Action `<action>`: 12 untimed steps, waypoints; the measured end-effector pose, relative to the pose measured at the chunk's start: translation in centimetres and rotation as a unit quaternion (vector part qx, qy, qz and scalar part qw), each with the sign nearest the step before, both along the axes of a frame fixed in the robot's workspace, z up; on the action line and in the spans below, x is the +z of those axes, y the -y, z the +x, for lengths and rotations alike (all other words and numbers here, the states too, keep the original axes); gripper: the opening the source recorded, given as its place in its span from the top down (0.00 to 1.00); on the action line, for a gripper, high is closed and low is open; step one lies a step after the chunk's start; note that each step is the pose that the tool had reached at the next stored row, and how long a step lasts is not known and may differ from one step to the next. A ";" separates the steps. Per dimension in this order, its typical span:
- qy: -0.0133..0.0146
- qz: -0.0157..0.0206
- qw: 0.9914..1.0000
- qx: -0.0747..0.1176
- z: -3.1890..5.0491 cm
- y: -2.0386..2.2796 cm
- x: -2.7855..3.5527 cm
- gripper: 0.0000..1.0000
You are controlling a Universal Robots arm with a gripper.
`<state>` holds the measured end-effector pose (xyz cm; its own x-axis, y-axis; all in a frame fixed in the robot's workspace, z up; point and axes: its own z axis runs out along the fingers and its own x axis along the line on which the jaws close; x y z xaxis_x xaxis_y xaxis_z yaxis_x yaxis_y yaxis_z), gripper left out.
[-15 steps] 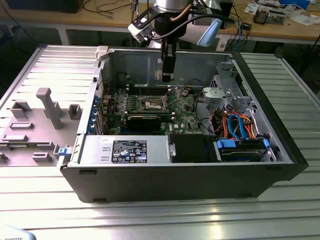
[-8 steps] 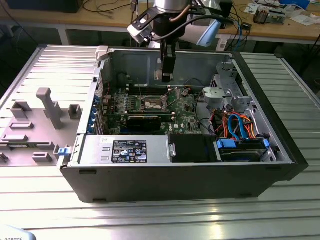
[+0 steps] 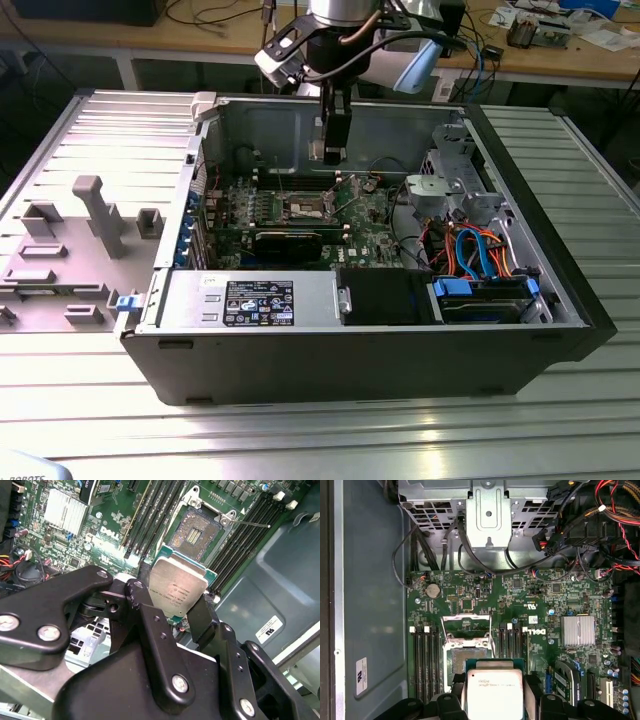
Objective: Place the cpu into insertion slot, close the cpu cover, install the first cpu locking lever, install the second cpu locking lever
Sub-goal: 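Place the cpu into insertion slot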
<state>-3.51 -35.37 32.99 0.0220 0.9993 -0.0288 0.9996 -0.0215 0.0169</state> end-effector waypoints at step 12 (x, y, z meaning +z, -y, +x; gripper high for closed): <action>0.003 0.000 1.000 0.000 -0.06 0.00 -0.11 0.46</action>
